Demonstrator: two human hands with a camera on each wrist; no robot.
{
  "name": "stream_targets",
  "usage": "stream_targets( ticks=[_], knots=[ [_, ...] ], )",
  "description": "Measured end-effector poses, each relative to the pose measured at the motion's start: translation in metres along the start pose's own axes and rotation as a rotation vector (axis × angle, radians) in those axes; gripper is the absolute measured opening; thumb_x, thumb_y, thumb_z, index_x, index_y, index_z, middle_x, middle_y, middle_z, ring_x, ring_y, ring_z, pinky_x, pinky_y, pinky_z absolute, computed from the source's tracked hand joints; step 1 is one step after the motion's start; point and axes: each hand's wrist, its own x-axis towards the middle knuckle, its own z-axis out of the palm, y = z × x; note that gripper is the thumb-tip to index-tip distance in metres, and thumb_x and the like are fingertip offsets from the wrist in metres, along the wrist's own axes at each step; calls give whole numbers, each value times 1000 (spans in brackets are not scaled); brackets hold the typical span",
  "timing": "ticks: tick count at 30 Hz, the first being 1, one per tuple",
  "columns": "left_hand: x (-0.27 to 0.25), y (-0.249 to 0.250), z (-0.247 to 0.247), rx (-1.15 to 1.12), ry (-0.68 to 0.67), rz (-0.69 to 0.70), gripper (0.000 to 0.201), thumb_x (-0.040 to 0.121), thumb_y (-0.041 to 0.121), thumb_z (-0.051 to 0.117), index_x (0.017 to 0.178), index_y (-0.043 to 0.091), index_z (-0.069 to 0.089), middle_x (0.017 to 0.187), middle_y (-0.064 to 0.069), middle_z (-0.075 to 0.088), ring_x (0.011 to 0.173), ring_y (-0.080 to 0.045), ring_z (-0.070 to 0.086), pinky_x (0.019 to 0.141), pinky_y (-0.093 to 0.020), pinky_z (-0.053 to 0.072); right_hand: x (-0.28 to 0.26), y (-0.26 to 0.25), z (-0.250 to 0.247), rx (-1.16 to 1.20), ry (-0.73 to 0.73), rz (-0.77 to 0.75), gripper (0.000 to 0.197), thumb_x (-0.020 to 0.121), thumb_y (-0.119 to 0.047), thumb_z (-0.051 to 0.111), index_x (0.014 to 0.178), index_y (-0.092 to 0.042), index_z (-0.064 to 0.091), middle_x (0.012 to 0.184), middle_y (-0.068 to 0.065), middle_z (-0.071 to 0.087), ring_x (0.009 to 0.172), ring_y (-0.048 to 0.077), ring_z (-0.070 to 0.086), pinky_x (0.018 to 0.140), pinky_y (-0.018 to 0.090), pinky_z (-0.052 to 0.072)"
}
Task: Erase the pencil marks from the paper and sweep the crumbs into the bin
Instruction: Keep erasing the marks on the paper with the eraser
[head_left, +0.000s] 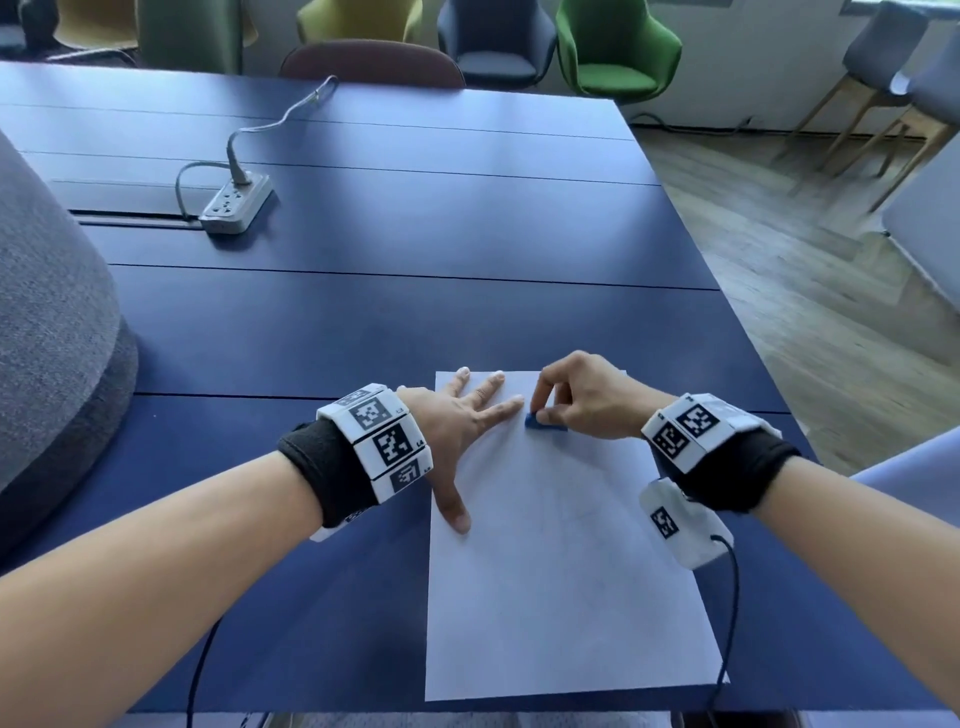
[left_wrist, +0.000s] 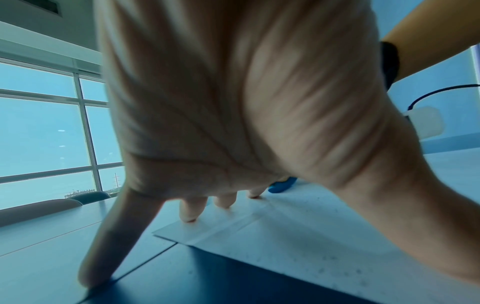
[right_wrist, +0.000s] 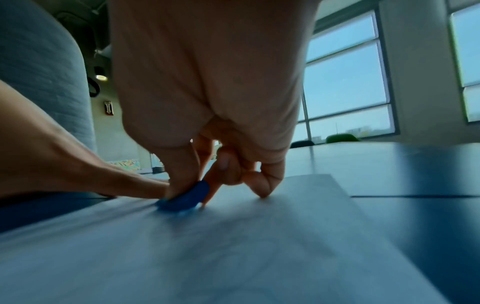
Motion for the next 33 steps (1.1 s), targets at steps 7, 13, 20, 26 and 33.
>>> stream_targets(
  ticks=[7, 13, 20, 26, 33],
  knots=[
    [-2, 3, -2, 14, -8, -6, 148, 50, 65, 85, 146, 45, -25, 156, 12, -32, 146, -23, -25, 109, -64, 27, -12, -3, 8, -16, -20, -50, 6, 83, -17, 69, 78, -20, 68, 64, -9, 57, 59, 5, 54, 52, 12, 37],
    [-3, 4, -5, 23, -12, 7, 148, 52, 64, 85, 148, 41, -25, 157, 8, -31, 146, -25, -24, 112, -61, 25, 7, 9, -4, 56, 225, 85, 6, 84, -19, 69, 82, -13, 68, 80, -2, 59, 75, 14, 56, 70, 24, 43],
    [-1, 4, -3, 52, -9, -18, 150, 49, 67, 85, 145, 44, -27, 157, 11, -32, 147, -25, -22, 107, -64, 31, 2, 6, -5, 28, 108, 59, 7, 82, -23, 72, 84, -16, 72, 76, -2, 64, 71, 11, 60, 70, 26, 50],
    [-1, 6, -4, 54, -14, -24, 150, 49, 65, 86, 147, 43, -25, 157, 10, -31, 147, -26, -22, 105, -70, 27, -8, 4, 3, 37, 57, 9, 2, 82, -20, 70, 81, -20, 71, 69, -5, 61, 65, 10, 58, 60, 20, 45],
    [-4, 5, -4, 33, 4, -15, 152, 49, 64, 86, 149, 36, -24, 157, 11, -30, 148, -24, -20, 107, -68, 26, 9, 7, -6, 65, 215, 109, 12, 83, -23, 71, 86, -11, 70, 84, 0, 58, 78, 14, 56, 72, 23, 43]
  ],
)
